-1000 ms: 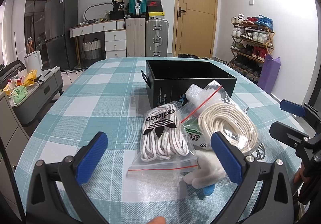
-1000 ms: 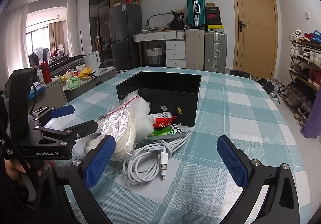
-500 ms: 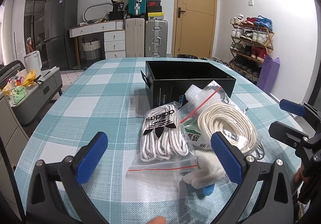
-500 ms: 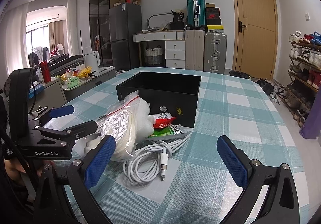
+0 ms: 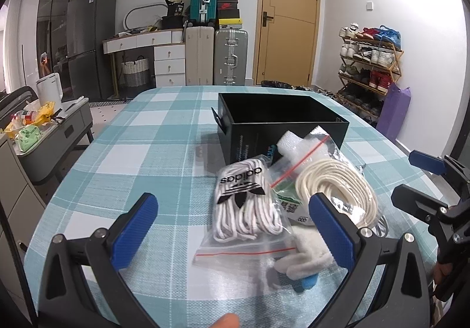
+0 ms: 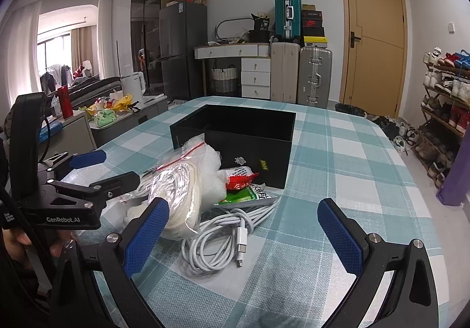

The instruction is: Organize soft objects

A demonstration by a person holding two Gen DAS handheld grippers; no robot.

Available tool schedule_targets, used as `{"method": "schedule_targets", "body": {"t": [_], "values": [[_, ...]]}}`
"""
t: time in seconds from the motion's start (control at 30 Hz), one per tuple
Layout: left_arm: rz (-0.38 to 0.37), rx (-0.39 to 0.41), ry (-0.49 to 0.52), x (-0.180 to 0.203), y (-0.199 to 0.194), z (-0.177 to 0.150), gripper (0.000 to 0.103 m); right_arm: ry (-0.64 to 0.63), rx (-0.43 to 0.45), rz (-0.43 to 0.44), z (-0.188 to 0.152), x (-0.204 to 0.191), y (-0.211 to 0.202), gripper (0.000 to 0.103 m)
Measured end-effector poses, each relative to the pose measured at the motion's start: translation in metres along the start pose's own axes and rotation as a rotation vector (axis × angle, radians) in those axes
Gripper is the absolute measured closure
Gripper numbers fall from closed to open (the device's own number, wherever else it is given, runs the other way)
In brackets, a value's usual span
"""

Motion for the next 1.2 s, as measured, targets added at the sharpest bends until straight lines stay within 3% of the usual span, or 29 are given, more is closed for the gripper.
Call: {"method": "schedule_targets", "body": {"t": [0.3, 0.57, 0.8, 0.97, 1.07, 1.2], "values": [[-0.007, 0.031, -0.011, -0.012, -0.008, 0.01, 0.0, 0.003, -0.032, 0.03, 0.004, -0.008, 0.008, 0.0], [0.022, 0.006, 0.016, -0.019, -0.005, 0.011, 0.0, -0.061, -0.082, 0.038, 0.005, -0.03, 0.022, 0.0], [-0.012, -0.059, -0.03, -0.027, 0.009, 0.004, 0.0, -0.09, -0.103, 0.037, 0.004, -0.044, 0.034, 0.0], [-0.015, -0.049, -0.033, -0.028, 0.008, 0.004, 0.0, -0.107, -0.116, 0.036, 0.004, -0.051, 0.039, 0.0], [-0.002, -0.038, -0.034, -0.031, 0.007, 0.006, 0.0, -0.118, -0.124, 0.036, 0.006, -0.057, 0.044, 0.002], [0.005, -0.044, -0.036, -0.033, 0.01, 0.005, 0.0, -0.142, -0.131, 0.025, 0.008, -0.065, 0.049, 0.014]]}}
Point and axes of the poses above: each gripper's, at about its wrist camera, not at the fingertips, and y roughly the way its jaws point, x to its right, z to its top, the point moved 10 cm from there along y, roughly the way its jaws point, and after that the axes turned 12 degrees about -x, right-handed, at the moved point
